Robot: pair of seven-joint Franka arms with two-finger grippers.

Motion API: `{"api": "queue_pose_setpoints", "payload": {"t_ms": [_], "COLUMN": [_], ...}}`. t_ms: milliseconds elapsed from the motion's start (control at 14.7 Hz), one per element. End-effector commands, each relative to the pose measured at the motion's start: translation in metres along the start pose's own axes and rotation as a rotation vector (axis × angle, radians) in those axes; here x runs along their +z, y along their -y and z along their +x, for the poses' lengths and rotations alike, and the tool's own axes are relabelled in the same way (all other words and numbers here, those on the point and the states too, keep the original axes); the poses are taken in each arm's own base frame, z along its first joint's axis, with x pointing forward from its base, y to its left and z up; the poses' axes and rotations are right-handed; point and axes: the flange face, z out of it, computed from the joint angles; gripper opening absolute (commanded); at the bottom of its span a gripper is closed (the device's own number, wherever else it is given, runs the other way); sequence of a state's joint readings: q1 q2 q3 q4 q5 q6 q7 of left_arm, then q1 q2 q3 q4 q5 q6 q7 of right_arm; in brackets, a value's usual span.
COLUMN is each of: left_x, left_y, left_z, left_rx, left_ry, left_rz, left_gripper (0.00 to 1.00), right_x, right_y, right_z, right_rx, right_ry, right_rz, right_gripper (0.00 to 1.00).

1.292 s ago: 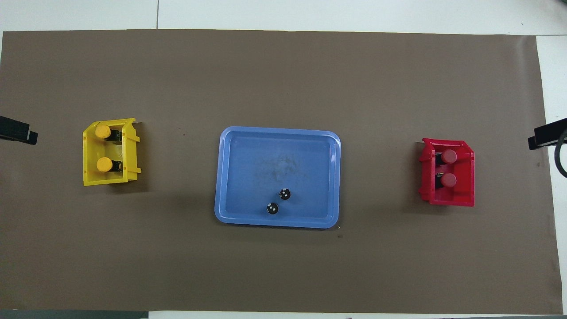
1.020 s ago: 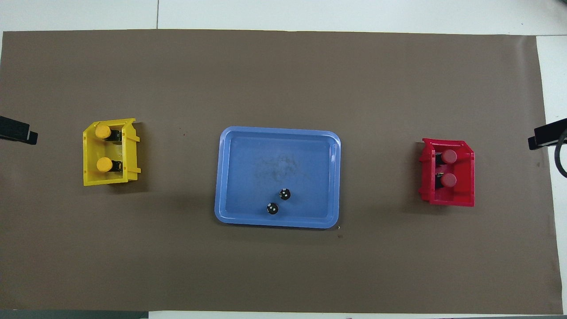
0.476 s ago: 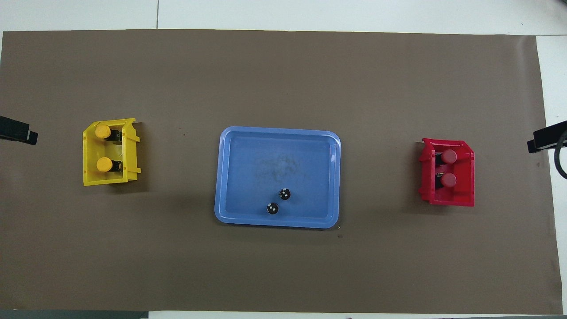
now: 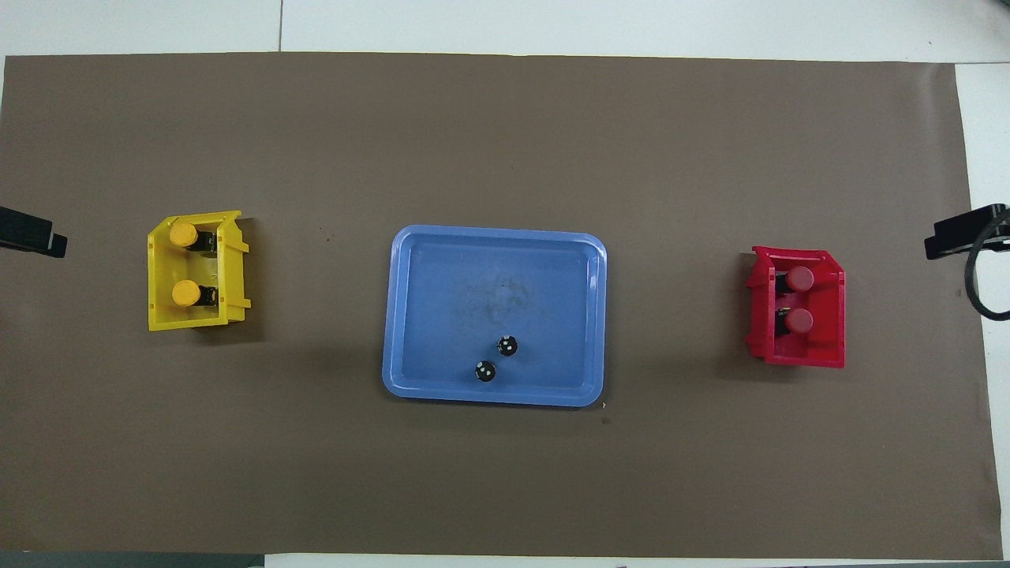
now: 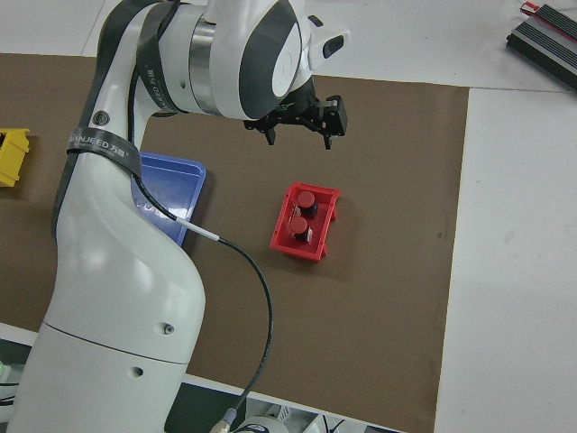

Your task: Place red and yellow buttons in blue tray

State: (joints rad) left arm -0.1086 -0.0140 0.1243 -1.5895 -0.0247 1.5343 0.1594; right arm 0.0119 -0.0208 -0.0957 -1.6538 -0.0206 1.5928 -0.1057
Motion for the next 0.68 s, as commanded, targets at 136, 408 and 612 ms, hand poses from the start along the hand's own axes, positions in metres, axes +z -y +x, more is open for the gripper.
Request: {"api": "queue_pose_setpoints", "payload": {"t_ms": [136,408,612], "left_x": [-0.003,-0.003,-0.002], "left_y": [0.002,0.001,0.002], "left_z": [-0.008,-0.008,-0.008], "left_rx": [-0.001,0.000,-0.001], "left_ry": [0.008,0.007,0.010], "left_rz": [0.012,0.012,0.012], "left_gripper": [1.00,1.00,1.00], "right_x": [0.086,0.141,0.175], "right_y": [0.011,0.011,0.005], "right_z": [0.009,0.010,0.001], "right_rx": [0.008,0.009,0.020], "right_ry": [-0.018,-0.033,-0.024], "right_rz": [0.041,0.038,0.039], "right_gripper": [0.83,0.74,0.68]}}
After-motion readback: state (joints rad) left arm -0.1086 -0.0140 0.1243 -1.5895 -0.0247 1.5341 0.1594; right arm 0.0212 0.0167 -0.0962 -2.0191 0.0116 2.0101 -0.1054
